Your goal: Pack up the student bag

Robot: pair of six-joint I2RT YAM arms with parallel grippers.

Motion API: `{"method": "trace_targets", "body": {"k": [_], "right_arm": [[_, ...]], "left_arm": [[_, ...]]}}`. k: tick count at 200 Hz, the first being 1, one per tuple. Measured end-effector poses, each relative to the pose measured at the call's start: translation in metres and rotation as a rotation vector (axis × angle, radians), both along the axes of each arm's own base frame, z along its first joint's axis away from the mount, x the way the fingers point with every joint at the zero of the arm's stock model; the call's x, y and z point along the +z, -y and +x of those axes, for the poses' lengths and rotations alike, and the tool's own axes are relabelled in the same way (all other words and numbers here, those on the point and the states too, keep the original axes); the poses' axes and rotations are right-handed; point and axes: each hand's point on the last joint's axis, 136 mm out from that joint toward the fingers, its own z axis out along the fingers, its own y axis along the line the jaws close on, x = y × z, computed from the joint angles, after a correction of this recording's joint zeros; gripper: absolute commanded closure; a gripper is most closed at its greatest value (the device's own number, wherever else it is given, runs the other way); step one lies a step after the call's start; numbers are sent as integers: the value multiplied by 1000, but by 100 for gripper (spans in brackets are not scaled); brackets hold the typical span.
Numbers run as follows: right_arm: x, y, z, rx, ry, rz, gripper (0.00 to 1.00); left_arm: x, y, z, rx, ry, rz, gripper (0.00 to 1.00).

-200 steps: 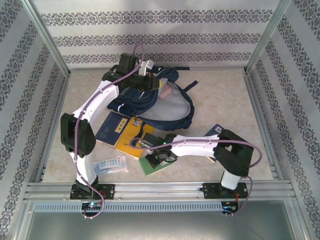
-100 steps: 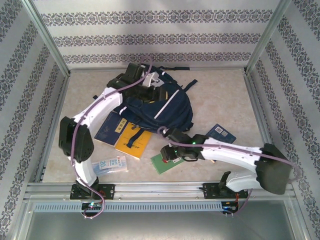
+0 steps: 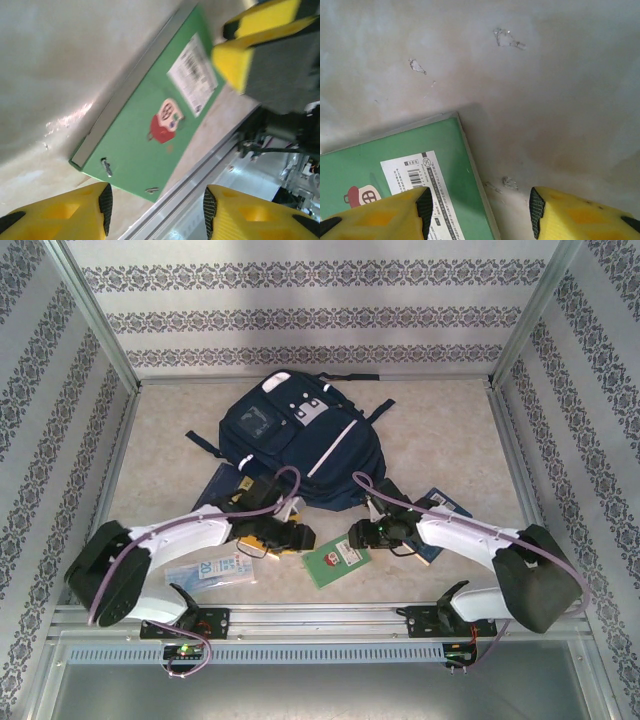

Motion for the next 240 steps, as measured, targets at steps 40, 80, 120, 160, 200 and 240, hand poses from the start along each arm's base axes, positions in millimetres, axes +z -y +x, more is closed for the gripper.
{"method": "trace_targets", "body": {"k": [40, 80, 120, 160, 200, 240], "right_arm": [[-7, -6, -1, 9, -44, 37, 45], [-7, -6, -1, 8, -49, 42, 45], [-8, -6, -1, 7, -51, 41, 48], [-11, -5, -1, -16, -60, 52, 51], [-10, -6, -2, -43, -46, 81, 51], [-2, -20, -11, -25, -54, 182, 53]], "left_arm": [[-14, 8, -10, -37, -39, 12, 51], [-23, 1, -19, -40, -69, 32, 50], [-29, -8, -27, -25, -86, 54, 45], [-43, -6, -26, -8, -125, 78, 46], [-41, 3, -19, -11, -148, 72, 48], [-43, 6, -16, -12, -156, 76, 51]]}}
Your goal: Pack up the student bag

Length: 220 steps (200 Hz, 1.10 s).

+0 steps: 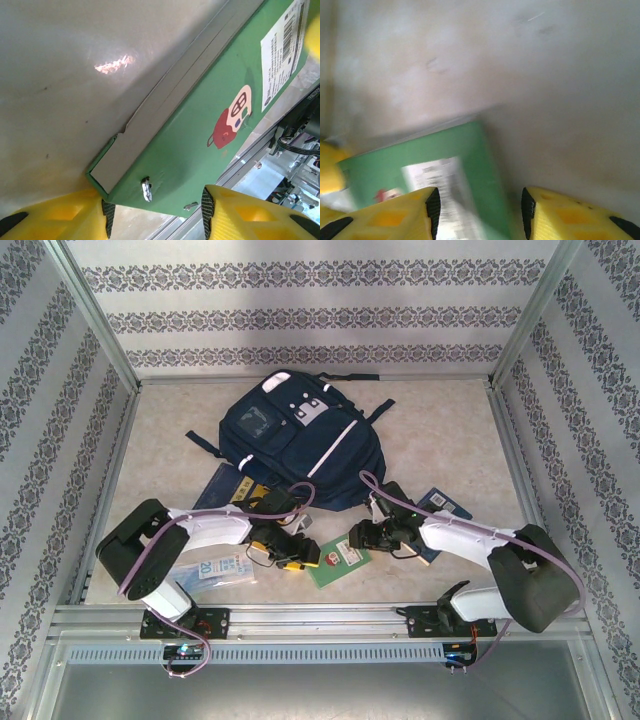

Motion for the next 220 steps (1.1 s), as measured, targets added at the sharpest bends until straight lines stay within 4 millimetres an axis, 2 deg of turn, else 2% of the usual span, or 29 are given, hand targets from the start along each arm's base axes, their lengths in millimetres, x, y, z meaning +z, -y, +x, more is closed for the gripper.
{"method": "trace_targets", "body": {"k": [37, 70, 103, 137, 184, 220], "right_arm": [[9, -4, -18, 16, -46, 67, 62], [27, -7, -22, 26, -33, 133, 74], [27, -5, -24, 8, -48, 176, 89], [22, 0, -23, -42, -76, 225, 100], [14, 14, -18, -170, -130, 348, 100], [12, 17, -16, -209, -172, 404, 100]], "left_arm": [[-1, -1, 0, 0, -6, 6, 55], [-1, -1, 0, 0, -8, 9, 56], [0, 0, 0, -2, -6, 8, 48], [2, 1, 1, -3, -3, -1, 43], [4, 2, 1, 14, -8, -17, 41], [5, 4, 2, 52, -45, -36, 41]]}}
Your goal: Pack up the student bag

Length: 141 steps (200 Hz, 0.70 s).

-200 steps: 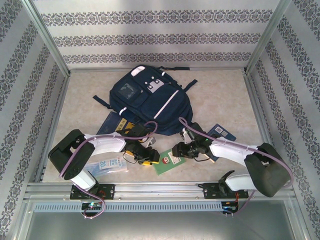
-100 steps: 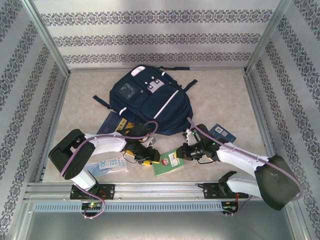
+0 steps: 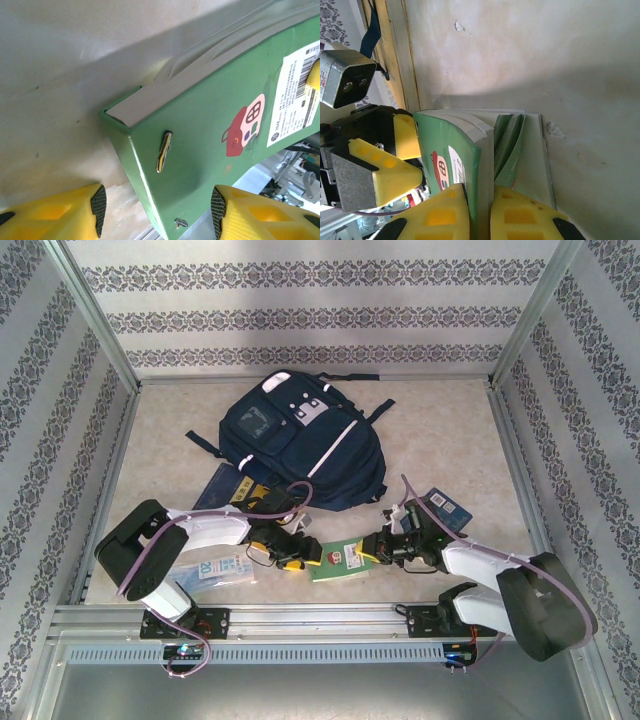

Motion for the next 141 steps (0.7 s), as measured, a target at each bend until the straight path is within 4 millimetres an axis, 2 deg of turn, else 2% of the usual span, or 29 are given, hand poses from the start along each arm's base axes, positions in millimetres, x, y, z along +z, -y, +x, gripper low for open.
{"method": "trace_targets", "body": {"k": [62, 88, 112, 123, 134, 141], "right_arm": [[-1, 4, 2, -33, -24, 28, 100], [-3, 7, 3, -51, -35, 24, 100], [-5, 9, 4, -70, -45, 19, 100], [-5, 10, 4, -76, -43, 14, 87], [-2, 11, 5, -82, -30, 16, 65], [1, 12, 7, -87, -13, 11, 52]], "left_arm": [[7, 23, 14, 100, -82, -130, 48], [11, 28, 22, 134, -67, -171, 60], [18, 30, 28, 162, -42, -188, 79], [26, 32, 30, 165, -21, -208, 89], [35, 33, 33, 165, 3, -226, 98], [39, 33, 34, 164, 15, -235, 100]]}}
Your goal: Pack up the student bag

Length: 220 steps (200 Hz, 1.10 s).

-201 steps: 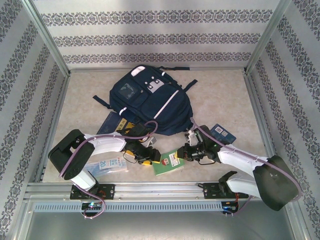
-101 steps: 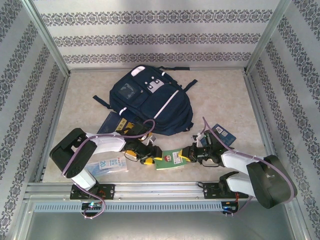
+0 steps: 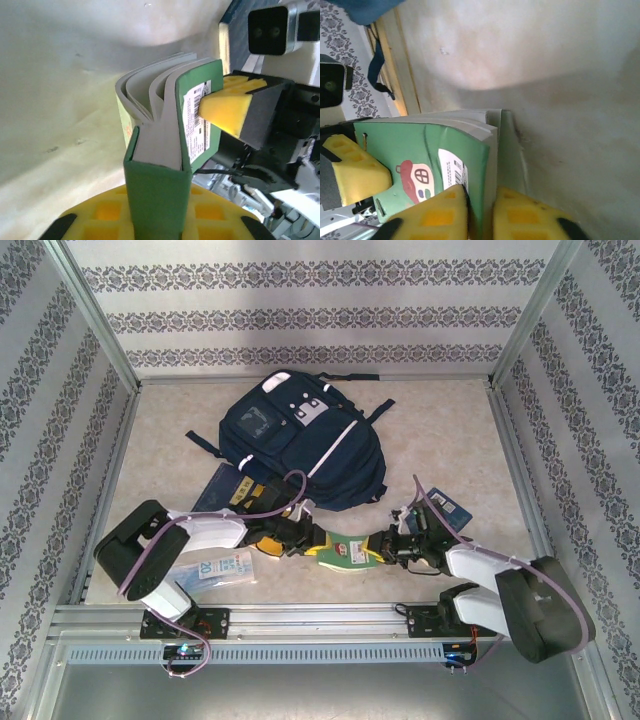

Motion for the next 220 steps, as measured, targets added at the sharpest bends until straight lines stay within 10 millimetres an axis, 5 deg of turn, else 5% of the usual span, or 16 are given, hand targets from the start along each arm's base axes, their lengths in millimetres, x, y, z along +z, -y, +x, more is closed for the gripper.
{"method": "trace_targets", "body": {"k": [23, 46, 110, 133, 154, 175, 220], "right_arm": [[4, 7, -2, -19, 33, -39, 19], [25, 9, 3, -45, 125, -28, 2], [120, 3, 7, -56, 429, 137, 2], [162, 16, 3, -100, 571, 122, 3], [179, 26, 3, -143, 617, 67, 4], [176, 33, 3, -162, 587, -4, 5], [174, 29, 4, -136, 503, -13, 7]], "left_arm": [[28, 4, 7, -2, 78, -46, 100], [66, 7, 13, -1, 166, -84, 100], [165, 3, 12, -68, 374, -115, 100], [223, -1, 13, -169, 672, -41, 100], [267, -13, 1, -257, 1003, 55, 100], [274, -29, -11, -358, 1289, 212, 100], [236, -49, 3, -571, 1566, 548, 100]]}}
